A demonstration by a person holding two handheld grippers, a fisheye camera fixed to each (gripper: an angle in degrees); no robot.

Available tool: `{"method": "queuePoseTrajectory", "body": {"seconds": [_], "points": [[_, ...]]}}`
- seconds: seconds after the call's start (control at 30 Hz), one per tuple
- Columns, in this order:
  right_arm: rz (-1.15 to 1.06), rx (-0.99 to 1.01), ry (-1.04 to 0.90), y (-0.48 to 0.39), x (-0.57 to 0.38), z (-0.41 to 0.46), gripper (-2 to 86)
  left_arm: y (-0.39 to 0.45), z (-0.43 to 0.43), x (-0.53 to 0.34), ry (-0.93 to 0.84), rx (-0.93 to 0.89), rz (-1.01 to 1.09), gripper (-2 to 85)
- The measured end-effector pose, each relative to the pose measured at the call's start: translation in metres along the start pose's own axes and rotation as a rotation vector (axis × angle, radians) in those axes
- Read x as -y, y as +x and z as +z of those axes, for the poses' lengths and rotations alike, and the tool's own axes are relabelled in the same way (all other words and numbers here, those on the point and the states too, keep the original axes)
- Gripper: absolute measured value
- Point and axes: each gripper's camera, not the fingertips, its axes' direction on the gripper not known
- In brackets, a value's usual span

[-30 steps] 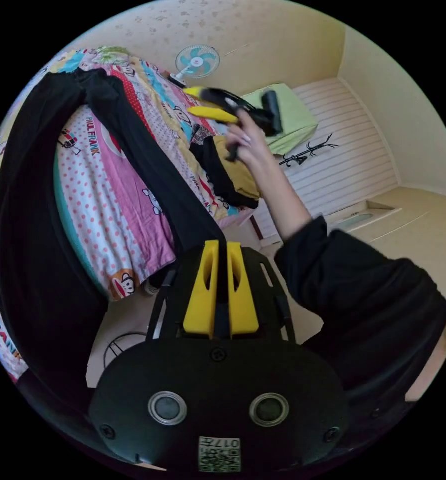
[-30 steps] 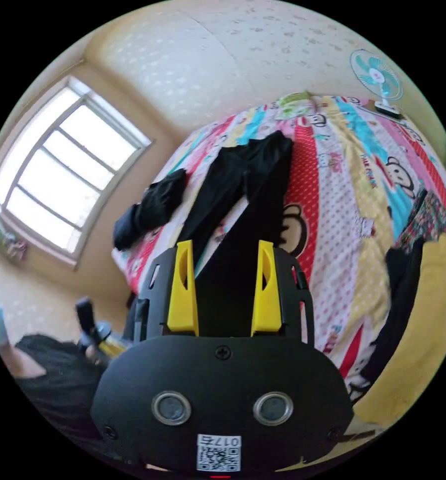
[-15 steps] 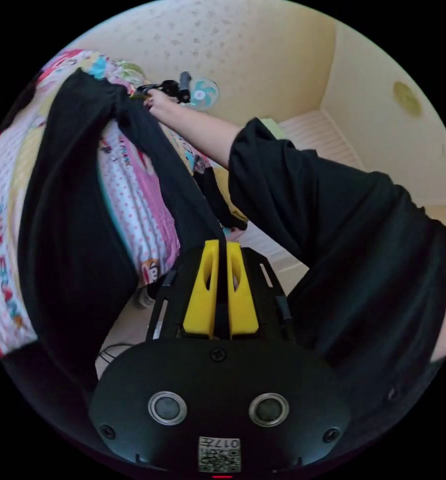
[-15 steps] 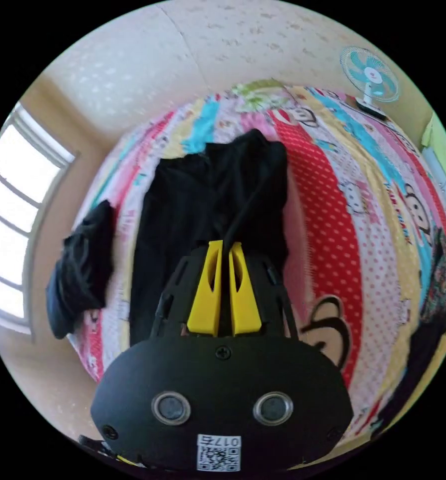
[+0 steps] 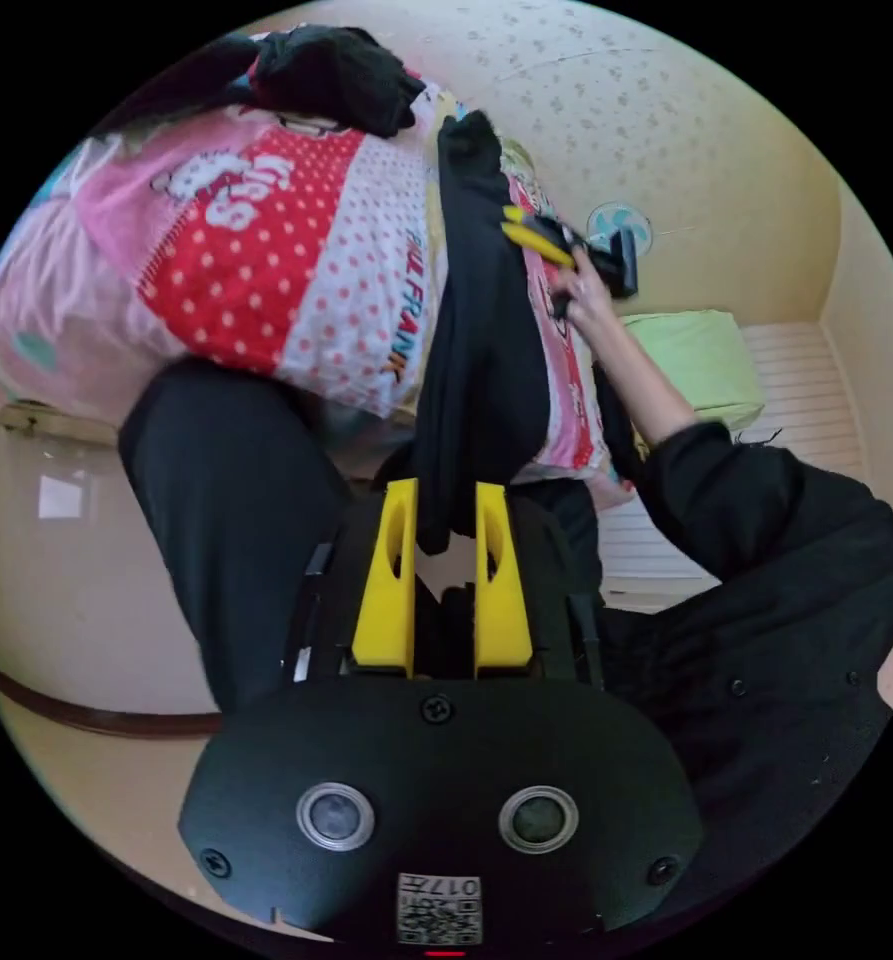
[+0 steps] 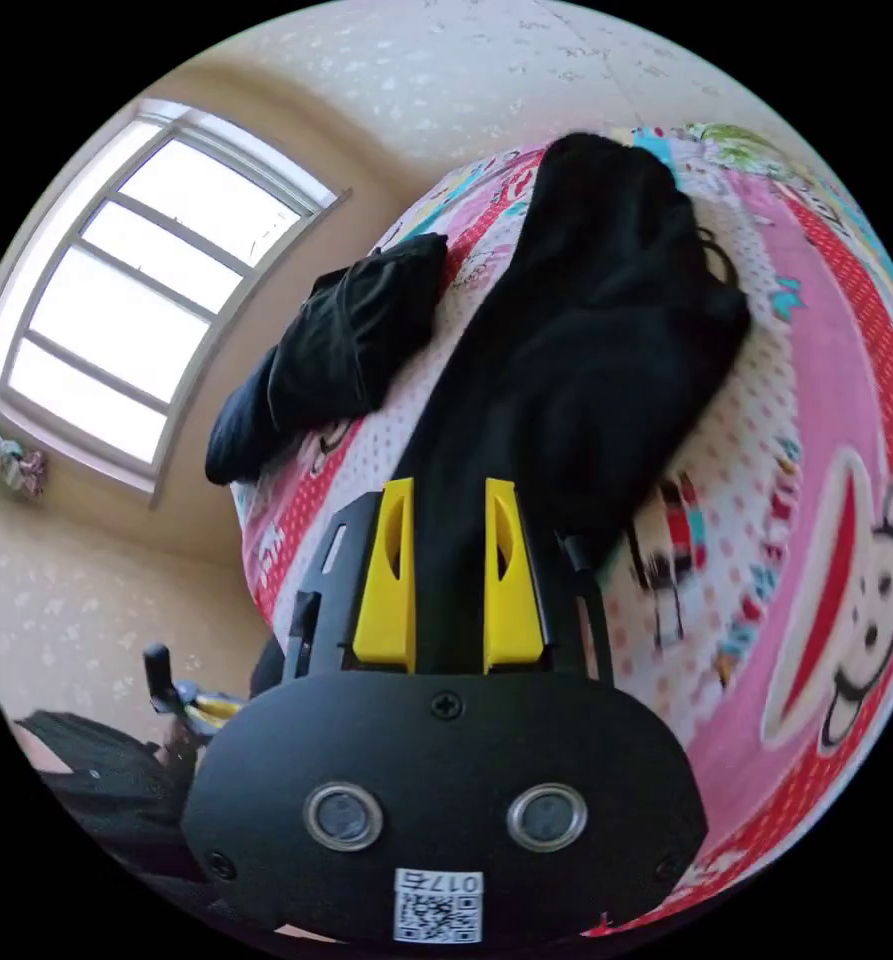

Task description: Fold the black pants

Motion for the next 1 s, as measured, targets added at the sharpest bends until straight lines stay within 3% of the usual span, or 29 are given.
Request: {"method": "queuePoseTrajectory", "body": {"seconds": [0.1, 0.23, 0.3, 0.4, 0.43, 0.5, 0.57, 0.63, 0.67, 0.73, 0.9, 1.0], "points": [[0.115, -0.052, 0.072, 0.019, -0.117, -0.042, 13.4, 0.002, 0.009, 0.032, -0.013, 0.014, 0.078, 11.9], [0.154, 0.277, 0.163, 0.014, -0.252, -0.044, 12.8, 0.021, 0.063, 0.076, -0.172, -0.072, 0.197, 11.8], [0.132, 0.338, 0.155, 0.002, -0.277, -0.035, 9.6, 0.035, 0.102, 0.086, -0.260, -0.058, 0.214, 7.4], [0.141, 0.468, -0.019, 0.008, -0.284, -0.031, 4.9, 0.050, 0.110, 0.074, -0.249, 0.049, 0.215, 3.3], [0.111, 0.508, 0.003, 0.006, -0.289, -0.052, 4.6, 0.054, 0.109, 0.069, -0.265, 0.036, 0.232, 3.0], [-0.006, 0.460, 0.036, -0.010, -0.300, -0.096, 4.5, 0.076, 0.092, 0.041, -0.279, -0.054, 0.353, 2.7], [-0.111, 0.380, -0.063, -0.027, -0.313, -0.121, 4.9, 0.082, 0.085, 0.019, -0.297, -0.112, 0.391, 3.2], [-0.138, 0.276, -0.322, -0.037, -0.331, -0.105, 6.2, 0.073, 0.096, 0.006, -0.400, -0.135, 0.290, 4.2], [-0.137, 0.239, -0.365, -0.037, -0.335, -0.100, 7.3, 0.065, 0.104, 0.000, -0.446, -0.063, 0.230, 4.9], [-0.074, 0.219, -0.354, -0.021, -0.340, -0.100, 10.5, 0.057, 0.101, -0.001, -0.402, 0.050, 0.181, 7.0], [0.100, 0.311, -0.028, 0.028, -0.297, -0.138, 14.3, 0.057, 0.058, 0.058, -0.150, -0.136, 0.161, 11.1], [0.150, 0.301, 0.048, 0.054, -0.252, -0.137, 16.2, 0.061, 0.055, 0.113, -0.067, -0.125, 0.188, 13.1]]}}
